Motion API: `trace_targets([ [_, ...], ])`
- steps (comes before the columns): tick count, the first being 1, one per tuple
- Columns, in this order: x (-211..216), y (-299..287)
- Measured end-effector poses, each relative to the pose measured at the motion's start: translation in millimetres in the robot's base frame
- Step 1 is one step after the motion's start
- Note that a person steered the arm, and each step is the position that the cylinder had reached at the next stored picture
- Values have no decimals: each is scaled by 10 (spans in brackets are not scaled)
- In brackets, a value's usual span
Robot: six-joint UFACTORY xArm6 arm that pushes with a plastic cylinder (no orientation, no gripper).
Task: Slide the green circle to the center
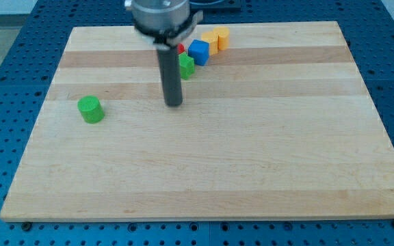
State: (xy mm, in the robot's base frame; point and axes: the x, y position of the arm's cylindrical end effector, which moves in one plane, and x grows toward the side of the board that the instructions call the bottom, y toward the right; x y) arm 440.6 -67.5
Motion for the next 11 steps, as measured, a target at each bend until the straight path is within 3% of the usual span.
trace_targets([
  [1,606,-777],
  [2,670,-1885],
  [3,461,-2356],
  [5,310,-1580],
  [6,306,-1507],
  [7,302,-1847],
  [8,97,-1905],
  [11,-46,-551],
])
